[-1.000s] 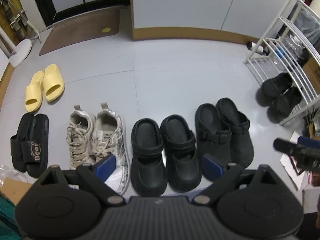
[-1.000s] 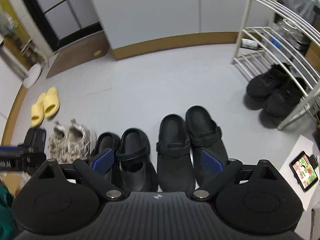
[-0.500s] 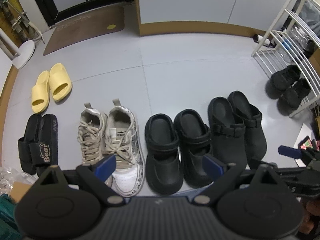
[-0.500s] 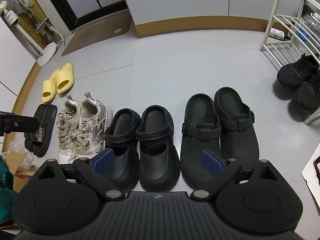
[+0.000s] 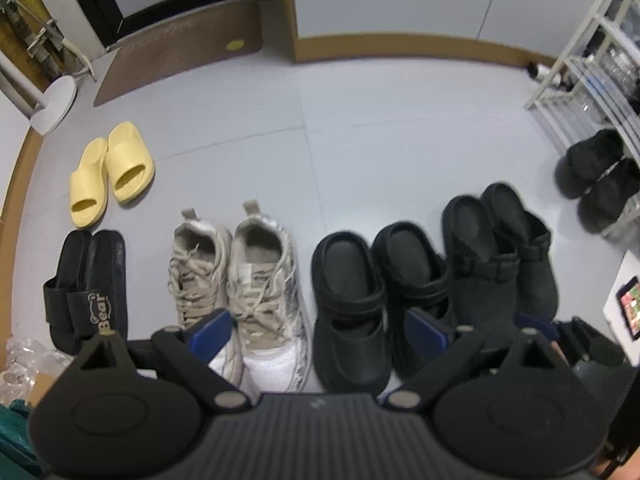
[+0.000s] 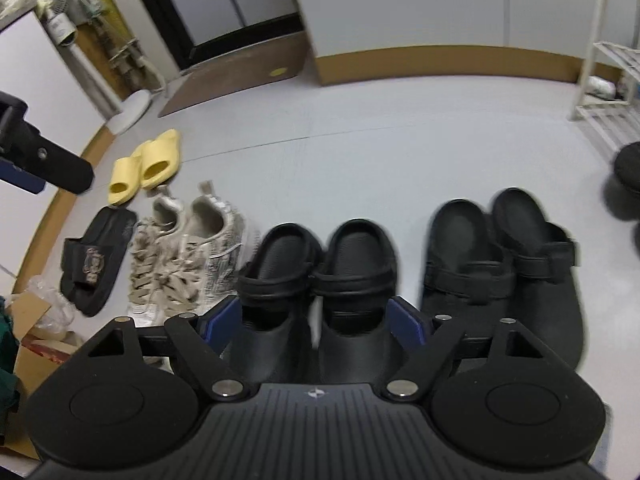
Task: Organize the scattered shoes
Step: 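Lower the open right tool onto the heels of the black clogs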
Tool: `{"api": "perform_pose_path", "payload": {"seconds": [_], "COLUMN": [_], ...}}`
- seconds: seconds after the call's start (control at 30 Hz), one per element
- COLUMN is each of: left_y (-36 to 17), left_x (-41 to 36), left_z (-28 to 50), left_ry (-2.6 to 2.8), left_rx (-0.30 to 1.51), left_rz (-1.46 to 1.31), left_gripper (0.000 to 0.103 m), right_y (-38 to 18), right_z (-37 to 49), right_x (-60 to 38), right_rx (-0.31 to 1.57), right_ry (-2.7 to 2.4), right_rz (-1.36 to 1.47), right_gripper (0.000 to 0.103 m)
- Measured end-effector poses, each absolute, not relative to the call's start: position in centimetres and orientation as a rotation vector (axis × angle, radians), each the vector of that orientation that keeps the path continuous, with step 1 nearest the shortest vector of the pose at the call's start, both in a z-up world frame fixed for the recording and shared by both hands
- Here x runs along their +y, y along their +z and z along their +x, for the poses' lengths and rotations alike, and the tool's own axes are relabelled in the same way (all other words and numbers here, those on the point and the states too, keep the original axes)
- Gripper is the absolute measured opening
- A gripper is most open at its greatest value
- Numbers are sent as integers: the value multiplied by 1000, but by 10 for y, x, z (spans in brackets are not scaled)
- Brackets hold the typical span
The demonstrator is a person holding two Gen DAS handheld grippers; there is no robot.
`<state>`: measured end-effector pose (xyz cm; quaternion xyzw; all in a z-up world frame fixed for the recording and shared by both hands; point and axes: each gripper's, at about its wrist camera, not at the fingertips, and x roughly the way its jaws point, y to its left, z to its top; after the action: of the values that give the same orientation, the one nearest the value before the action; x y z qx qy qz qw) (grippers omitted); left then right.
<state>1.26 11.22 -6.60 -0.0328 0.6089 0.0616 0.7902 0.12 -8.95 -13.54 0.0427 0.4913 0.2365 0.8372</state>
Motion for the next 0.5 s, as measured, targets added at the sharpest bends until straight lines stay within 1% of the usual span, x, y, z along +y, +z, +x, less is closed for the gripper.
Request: {"api": "perform_pose_path", "payload": {"seconds": [0.13,0.27,0.47,0.5], "left_y": [-64,-63,-56,-55], "left_x": [119,116,106,105], "left_z": [15,18,19,20], "left_ry": [148,135,92,85], "left_rx": [1298,1283,1253,1252], "left_rz": [-90,-95,-78,-77], "left_gripper": [95,95,95,95], "right_y": [-153,-177,-201,-203], "right_z": [10,16,19,19], "right_x": [-75,-57,-25,-26], "right_rx": [1060,1069,1094,1099], "right_ry": [498,518,529,524], "right_rz": [93,103,-51,-37], "right_gripper": [73,73,73,73]}}
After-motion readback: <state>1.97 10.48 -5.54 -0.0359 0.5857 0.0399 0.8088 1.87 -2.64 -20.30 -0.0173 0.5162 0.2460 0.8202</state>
